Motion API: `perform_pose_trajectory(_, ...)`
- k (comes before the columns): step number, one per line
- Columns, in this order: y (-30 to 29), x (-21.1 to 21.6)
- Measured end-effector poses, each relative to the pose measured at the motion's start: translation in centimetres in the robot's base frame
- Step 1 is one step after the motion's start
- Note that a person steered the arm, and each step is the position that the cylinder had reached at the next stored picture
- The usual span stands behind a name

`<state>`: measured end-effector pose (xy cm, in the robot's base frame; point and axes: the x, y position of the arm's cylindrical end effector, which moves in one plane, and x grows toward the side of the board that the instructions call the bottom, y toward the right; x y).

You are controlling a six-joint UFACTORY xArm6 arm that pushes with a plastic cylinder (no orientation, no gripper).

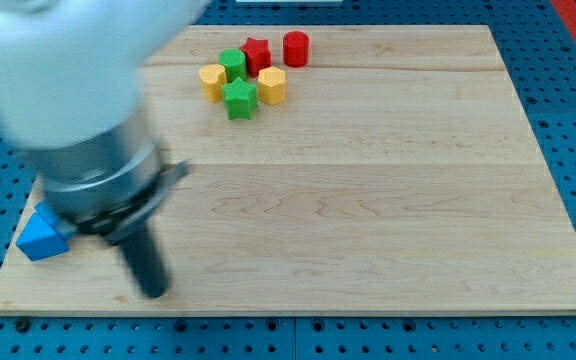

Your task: Separate the blue triangle with blue cube towards the left center

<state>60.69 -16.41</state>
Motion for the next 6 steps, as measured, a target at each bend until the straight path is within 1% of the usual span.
perform_pose_trajectory(1,-8.1,-0.1)
perform_pose_trajectory(2,-9.7,-2.0)
perform_pose_trajectory(3,-10.0,-2.5)
perform_pose_trajectory(5,-10.0,-7.3)
perform_pose_trajectory(6,-9.4,-8.2)
